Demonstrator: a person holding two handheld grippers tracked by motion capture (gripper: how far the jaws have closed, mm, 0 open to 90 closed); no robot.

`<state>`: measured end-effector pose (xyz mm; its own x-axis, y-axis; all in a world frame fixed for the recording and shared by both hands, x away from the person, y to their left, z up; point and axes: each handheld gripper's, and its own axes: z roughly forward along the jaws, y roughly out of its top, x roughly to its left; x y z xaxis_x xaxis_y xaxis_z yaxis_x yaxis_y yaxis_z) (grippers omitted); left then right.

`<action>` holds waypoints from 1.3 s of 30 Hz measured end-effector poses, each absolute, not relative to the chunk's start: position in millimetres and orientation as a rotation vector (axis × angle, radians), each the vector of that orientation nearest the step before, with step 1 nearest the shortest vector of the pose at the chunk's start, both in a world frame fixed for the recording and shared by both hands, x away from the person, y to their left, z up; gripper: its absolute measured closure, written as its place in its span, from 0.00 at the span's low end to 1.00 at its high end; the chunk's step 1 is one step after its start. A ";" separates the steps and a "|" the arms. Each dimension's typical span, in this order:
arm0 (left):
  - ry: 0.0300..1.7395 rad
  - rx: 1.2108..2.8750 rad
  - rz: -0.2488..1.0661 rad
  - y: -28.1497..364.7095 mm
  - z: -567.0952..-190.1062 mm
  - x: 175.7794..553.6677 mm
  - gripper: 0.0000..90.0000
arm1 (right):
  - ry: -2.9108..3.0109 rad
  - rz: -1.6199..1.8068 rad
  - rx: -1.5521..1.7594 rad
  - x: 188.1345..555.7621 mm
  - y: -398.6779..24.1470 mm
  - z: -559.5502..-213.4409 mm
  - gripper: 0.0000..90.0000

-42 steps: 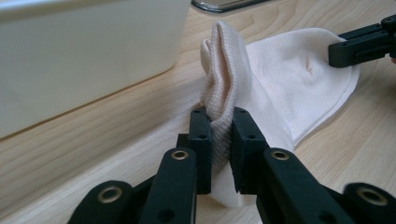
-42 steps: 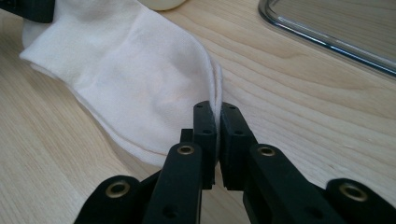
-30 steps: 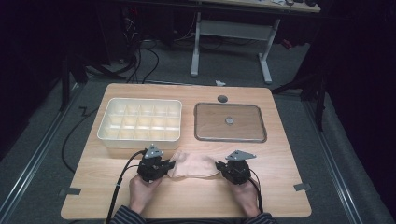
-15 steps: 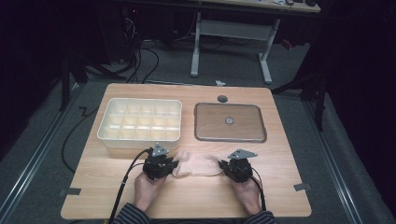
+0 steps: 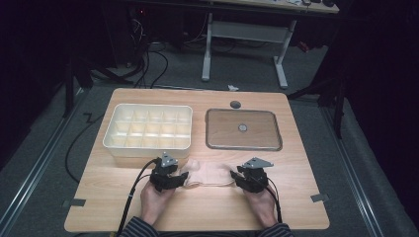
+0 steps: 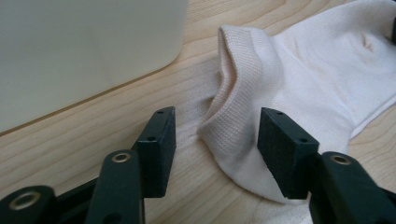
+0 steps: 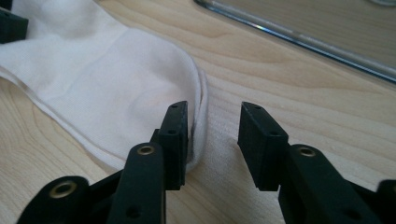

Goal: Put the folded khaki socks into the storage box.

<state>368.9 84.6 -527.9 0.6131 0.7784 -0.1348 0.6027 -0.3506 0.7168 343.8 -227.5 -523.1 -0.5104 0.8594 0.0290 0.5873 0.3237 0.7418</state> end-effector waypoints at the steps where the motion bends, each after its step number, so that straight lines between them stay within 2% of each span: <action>1: 1.088 2.078 0.289 85.8 -527.6 369.1 0.50 | 2.213 1.023 1.284 342.7 -227.9 -521.5 0.67; 6: 1.095 2.039 0.266 90.8 -523.5 366.4 0.45 | 2.166 1.075 1.279 337.6 -230.4 -514.4 0.66; 12: 1.089 2.027 0.251 92.6 -517.9 360.2 0.40 | 2.142 1.113 1.234 327.5 -226.7 -502.2 0.73; 18: 1.135 1.989 0.232 93.2 -520.5 357.2 0.43 | 2.176 1.165 1.214 325.3 -212.7 -500.3 0.78; 28: 1.136 2.020 0.219 86.9 -527.2 355.6 0.49 | 2.304 1.184 1.157 331.2 -171.6 -515.4 0.86; 35: 1.087 2.094 0.351 77.7 -528.1 349.6 0.52 | 2.344 1.170 1.147 335.9 -155.3 -521.6 0.89; 39: 1.075 2.102 0.365 76.4 -528.3 348.4 0.57 | 2.348 1.170 1.150 337.5 -152.7 -523.4 0.90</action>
<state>348.4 76.4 -528.3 0.6096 0.7891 -0.0755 0.5803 -0.3794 0.7206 337.5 -152.7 -523.4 -0.6458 0.7573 0.0971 0.5338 0.3569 0.7667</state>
